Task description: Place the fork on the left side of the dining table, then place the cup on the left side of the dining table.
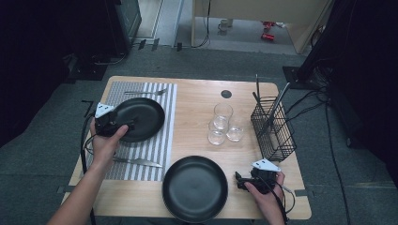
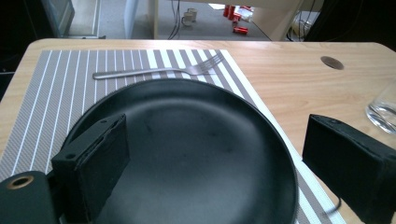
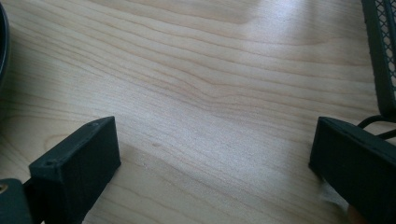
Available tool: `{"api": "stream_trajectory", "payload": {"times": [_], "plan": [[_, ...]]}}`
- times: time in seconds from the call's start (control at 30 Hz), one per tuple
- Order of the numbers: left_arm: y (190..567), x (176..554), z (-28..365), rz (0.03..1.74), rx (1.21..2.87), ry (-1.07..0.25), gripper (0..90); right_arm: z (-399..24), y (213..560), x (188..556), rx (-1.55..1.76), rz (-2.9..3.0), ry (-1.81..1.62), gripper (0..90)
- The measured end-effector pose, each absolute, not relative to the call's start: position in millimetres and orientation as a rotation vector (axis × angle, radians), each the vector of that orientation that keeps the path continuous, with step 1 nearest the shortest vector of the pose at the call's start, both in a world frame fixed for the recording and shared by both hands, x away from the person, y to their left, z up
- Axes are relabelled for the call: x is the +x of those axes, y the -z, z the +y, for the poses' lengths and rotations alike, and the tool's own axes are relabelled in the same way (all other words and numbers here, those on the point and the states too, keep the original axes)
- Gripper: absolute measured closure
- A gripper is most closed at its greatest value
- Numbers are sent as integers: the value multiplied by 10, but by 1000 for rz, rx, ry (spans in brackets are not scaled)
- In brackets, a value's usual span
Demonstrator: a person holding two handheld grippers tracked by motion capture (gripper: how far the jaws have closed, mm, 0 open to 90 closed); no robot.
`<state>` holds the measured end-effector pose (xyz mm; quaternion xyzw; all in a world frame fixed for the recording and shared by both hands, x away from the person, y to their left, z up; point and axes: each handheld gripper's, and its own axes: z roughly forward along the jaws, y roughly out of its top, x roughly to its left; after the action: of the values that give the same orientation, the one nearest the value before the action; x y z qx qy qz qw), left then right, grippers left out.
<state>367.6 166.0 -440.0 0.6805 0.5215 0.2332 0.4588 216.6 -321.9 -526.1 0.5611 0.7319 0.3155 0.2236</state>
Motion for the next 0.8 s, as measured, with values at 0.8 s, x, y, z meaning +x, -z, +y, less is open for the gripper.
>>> {"api": "stream_trajectory", "payload": {"times": [0.8], "plan": [[4612, 2953, 1573, 1225, 1748, -514, 76, -3240, 5240, 2136, 1560, 1945, -903, 68]]}}
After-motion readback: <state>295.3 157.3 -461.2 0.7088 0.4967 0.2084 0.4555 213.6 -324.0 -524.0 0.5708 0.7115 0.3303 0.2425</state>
